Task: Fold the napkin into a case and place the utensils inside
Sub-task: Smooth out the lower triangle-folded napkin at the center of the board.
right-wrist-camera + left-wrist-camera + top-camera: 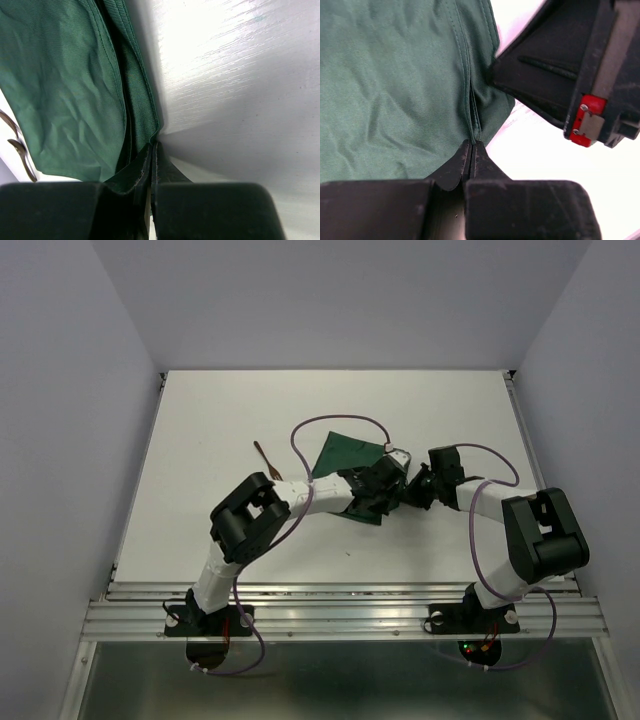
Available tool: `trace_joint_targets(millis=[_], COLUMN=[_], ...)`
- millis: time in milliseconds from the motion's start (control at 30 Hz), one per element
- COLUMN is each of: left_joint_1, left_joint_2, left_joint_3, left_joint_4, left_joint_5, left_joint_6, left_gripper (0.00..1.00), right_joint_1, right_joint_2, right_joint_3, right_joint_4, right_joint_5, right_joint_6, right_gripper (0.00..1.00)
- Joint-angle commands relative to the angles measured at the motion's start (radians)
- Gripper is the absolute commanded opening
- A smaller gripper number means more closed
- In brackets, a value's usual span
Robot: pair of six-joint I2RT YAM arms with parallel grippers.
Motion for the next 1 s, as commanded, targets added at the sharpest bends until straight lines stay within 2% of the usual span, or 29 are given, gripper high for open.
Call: trace_joint_targets(millis=[0, 433, 967], left_joint_1=[0.025, 0.044, 0.047], left_joint_2=[-0.084, -0.098, -0.069], left_joint_3=[0.025, 0.025, 0.052], left_joint_4=[0.034, 0.067, 0.073], left_joint_5=[0.047, 0.129, 0.154], left_joint_6=[-0.035, -0.069, -0.083], left_gripper=[0.0, 0.0, 0.0], right_joint_1=[0.004, 0.004, 0.004], right_joint_2=[-0.016, -0.007, -0.013], right_joint_3=[-0.005, -0.01, -0.008], right_joint_4=[0.015, 0.027, 0.027], right_joint_5=[-0.001, -0.019, -0.021], right_joint_6=[-0.008, -0.002, -0.001], right_gripper=[0.01, 0.01, 0.01])
